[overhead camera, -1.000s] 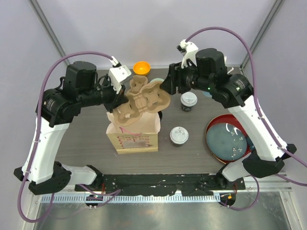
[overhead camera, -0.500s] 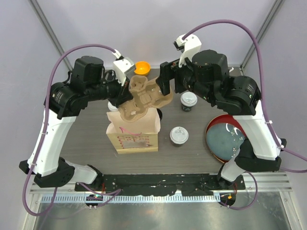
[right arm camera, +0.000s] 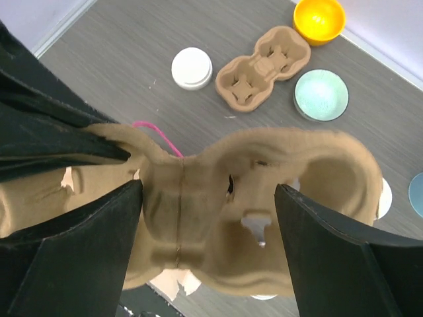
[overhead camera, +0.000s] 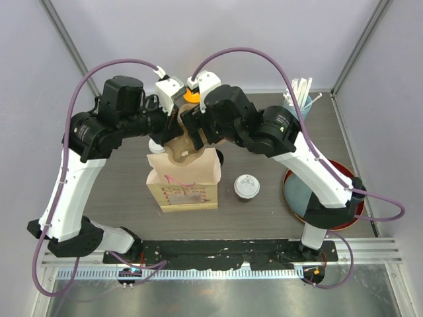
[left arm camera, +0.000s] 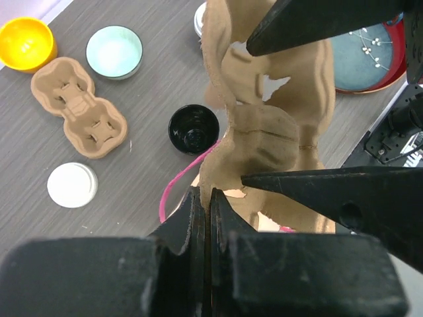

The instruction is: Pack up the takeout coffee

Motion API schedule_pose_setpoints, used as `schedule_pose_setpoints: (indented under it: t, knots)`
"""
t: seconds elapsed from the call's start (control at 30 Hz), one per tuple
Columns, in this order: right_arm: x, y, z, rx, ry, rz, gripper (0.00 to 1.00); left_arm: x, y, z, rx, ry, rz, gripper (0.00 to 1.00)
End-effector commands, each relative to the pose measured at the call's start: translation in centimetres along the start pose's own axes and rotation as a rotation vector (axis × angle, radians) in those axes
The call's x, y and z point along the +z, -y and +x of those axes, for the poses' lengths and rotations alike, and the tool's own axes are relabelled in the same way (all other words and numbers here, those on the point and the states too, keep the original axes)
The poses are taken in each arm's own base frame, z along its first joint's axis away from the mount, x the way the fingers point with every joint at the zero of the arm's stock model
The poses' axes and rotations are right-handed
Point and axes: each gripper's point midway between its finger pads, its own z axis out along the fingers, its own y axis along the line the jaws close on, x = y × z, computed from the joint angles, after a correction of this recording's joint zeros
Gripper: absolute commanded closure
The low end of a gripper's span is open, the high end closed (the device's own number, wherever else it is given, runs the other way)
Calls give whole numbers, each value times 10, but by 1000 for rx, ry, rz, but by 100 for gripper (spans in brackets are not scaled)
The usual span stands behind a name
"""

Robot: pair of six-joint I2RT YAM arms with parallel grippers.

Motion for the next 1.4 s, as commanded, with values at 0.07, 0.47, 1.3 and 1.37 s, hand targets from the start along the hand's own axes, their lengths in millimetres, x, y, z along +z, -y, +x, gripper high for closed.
schedule_pose_setpoints:
  t: [0.07, 0.47, 1.3, 1.37]
  knots:
    - [-7, -1, -8, -2, 35, -15, 20, -2, 1, -15, -5, 63, 2, 100]
    - [4, -23, 6, -2, -24, -101, 32, -1, -4, -22, 26, 94, -20, 100]
    - [1, -5, 1, -37, 27, -25, 63, -13, 9, -25, 47, 134, 36, 69]
    - [-1, -4, 1, -32, 35, -26, 63, -14, 8, -23, 51, 135, 27, 59]
